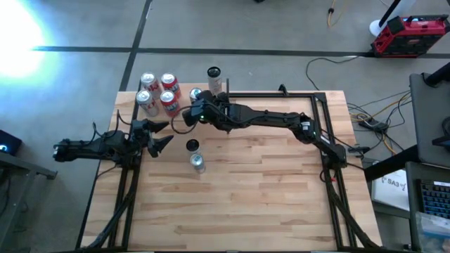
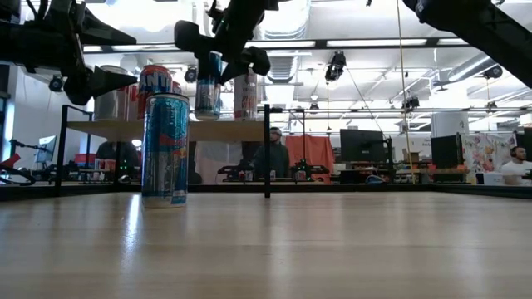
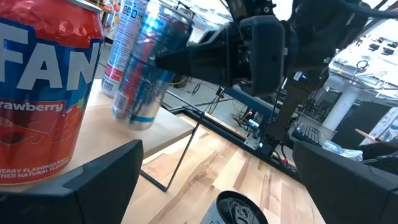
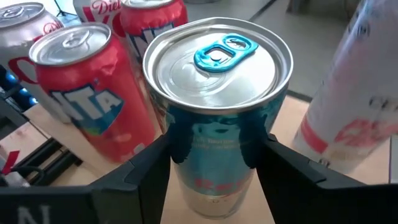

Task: Place canned beverage on shelf
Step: Put the bottom blue soda can on the shelf

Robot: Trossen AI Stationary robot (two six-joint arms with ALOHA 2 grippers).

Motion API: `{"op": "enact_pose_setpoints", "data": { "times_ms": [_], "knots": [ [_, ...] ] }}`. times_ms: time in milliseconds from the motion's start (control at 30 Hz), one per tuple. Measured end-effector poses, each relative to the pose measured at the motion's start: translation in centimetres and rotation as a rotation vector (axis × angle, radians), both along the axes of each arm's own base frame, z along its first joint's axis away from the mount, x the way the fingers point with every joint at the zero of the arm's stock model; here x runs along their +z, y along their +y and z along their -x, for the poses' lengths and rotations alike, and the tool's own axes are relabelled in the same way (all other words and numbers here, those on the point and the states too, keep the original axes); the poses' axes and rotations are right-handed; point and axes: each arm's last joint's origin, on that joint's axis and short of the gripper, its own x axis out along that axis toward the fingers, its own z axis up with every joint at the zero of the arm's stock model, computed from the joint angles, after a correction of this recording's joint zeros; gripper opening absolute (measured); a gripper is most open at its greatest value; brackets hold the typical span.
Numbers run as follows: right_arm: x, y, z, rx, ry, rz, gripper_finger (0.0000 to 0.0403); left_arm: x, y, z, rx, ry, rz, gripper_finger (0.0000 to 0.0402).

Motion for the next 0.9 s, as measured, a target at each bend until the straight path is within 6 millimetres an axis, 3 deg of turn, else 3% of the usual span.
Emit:
{"op": "enact_pose_setpoints", "data": {
  "times_ms": [200, 400, 900],
  "knots": [
    [0.0, -1.0, -0.1, 0.001, 0.003, 0.027, 0.0199, 0.0, 0.0, 0.0, 0.000, 0.000, 0.000, 0.0398],
    [-1.6, -1.9, -1.0, -0.013, -0.007, 0.034, 0.0196, 0.0, 0.0, 0.0, 0.000, 0.000, 0.000, 0.0398],
    [-1.1, -3.9, -0.9, -0.027, -0.046, 0.071, 0.0197, 0.0, 0.0, 0.0, 0.000, 0.001, 0.000, 0.0398]
  ]
}}
